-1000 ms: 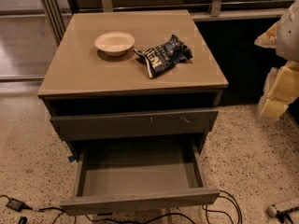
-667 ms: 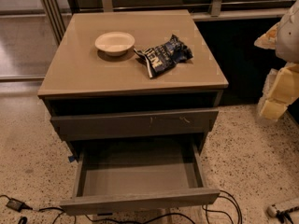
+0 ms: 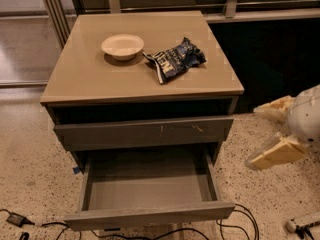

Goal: Close middle drawer

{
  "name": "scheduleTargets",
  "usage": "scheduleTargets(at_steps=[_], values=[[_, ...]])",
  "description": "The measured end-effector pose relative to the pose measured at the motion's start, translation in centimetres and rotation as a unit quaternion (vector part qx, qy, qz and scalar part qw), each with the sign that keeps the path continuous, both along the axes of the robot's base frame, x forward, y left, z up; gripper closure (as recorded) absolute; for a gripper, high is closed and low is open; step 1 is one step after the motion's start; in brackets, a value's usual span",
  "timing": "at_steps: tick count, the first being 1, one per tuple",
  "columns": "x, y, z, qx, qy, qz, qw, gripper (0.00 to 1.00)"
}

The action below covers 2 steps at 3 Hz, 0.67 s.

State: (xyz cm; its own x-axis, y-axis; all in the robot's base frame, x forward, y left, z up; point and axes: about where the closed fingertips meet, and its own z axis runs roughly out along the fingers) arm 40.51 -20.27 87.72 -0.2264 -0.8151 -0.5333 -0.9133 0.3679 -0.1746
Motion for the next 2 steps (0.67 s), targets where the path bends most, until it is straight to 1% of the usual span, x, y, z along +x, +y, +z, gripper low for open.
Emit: scheduleTargets(at_steps=[1,2], values=[[-1.7,1.9,-7.2,0.089,0.028,-0.013,0.9955,0.49],[-2.7,3.3,-13.4,0.147,0.069,-0.007,0.9867,0.72]])
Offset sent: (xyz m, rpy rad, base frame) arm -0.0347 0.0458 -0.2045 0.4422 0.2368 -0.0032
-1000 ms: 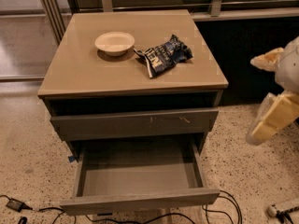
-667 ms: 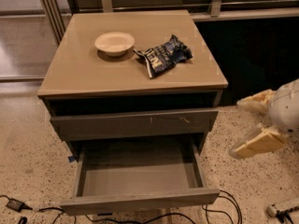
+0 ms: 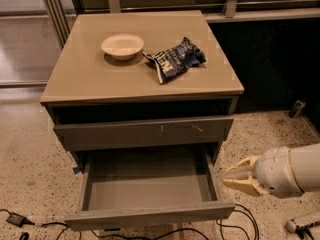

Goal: Close middle drawer

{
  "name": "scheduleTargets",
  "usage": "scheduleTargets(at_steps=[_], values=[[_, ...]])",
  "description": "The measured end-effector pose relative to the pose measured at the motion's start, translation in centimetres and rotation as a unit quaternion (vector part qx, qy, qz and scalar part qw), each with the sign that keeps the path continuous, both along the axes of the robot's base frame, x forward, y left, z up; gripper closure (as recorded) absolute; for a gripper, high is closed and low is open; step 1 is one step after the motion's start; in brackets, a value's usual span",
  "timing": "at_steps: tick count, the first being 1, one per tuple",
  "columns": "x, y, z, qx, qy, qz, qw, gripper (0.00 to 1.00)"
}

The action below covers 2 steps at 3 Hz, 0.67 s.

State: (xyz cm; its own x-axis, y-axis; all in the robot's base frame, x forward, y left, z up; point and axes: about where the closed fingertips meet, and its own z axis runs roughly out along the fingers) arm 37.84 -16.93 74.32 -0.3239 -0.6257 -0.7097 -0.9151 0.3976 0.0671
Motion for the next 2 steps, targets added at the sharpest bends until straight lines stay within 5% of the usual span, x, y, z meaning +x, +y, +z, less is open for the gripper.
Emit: scheduleTargets(at_steps=[1,2], values=[[-0.09,0.21,-1.23,0.012,0.010,0.002,0.9999,0.95],[-0.28,0.47,-1.31,0.015,0.012,0.006,0.9998,1.00]])
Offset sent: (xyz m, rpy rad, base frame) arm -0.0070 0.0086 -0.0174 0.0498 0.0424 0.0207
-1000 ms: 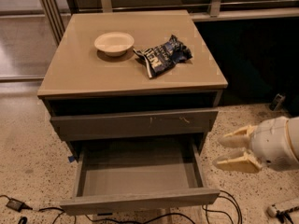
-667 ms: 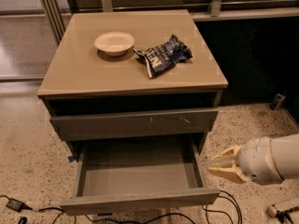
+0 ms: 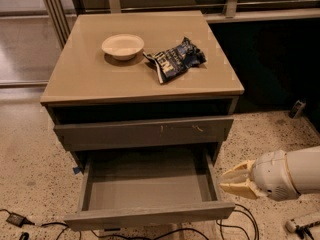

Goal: Close middle drawer

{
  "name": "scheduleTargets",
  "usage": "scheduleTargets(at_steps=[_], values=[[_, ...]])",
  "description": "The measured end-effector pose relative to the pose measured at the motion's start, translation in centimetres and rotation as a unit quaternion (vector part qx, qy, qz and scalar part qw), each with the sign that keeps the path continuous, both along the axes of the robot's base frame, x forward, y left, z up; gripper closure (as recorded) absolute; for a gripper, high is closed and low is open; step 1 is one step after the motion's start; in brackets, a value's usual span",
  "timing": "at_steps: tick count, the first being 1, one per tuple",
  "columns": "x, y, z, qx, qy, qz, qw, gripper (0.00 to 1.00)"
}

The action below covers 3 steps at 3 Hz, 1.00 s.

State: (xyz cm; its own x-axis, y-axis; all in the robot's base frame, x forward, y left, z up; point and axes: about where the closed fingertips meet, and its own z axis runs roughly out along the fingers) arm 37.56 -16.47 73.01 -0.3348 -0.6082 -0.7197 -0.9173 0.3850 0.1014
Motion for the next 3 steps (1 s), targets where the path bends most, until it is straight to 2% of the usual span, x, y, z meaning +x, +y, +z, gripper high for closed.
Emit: scheduleTargets(at_steps=[1,2,3], values=[[-1.3,1.2,-3.1,0.024,0.020,-0.004,0.9995,1.00],[-4.2,4.5,-11.7,0.103,0.049,-0.026,0.9931,1.00],[-5.5,5.2,-17.3,0.151,0.038,-0.063,0.9857,1.00]])
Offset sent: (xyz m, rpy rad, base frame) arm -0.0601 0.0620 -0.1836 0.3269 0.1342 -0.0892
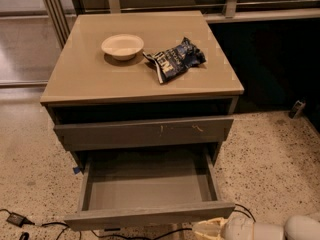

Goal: Close middle drawer

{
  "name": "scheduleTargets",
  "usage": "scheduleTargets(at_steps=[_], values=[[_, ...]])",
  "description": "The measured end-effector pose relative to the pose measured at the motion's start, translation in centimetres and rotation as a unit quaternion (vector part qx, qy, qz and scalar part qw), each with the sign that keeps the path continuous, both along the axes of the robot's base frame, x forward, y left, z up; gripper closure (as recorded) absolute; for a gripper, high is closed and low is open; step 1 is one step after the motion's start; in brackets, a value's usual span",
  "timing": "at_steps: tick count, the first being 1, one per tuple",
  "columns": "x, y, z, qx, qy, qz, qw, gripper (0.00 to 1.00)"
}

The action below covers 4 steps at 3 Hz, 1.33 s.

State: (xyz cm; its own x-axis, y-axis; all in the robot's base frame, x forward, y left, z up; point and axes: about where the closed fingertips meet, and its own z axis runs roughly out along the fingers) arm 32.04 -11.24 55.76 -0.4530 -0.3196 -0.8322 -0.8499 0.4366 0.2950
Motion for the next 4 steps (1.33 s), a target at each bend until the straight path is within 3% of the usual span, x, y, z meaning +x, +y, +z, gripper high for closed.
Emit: scheduleTargets(at_steps=[1,2,4], values=[[-0.2,0.2,-5.6,0.010,0.005,-0.021,0.9997,1.00],[3.0,0.0,-10.4,-0.020,-0.002,-0.016,0.9997,1.00],[4.3,1.1,-11.4,-0.026,-0.005,0.001,0.9996,1.00]])
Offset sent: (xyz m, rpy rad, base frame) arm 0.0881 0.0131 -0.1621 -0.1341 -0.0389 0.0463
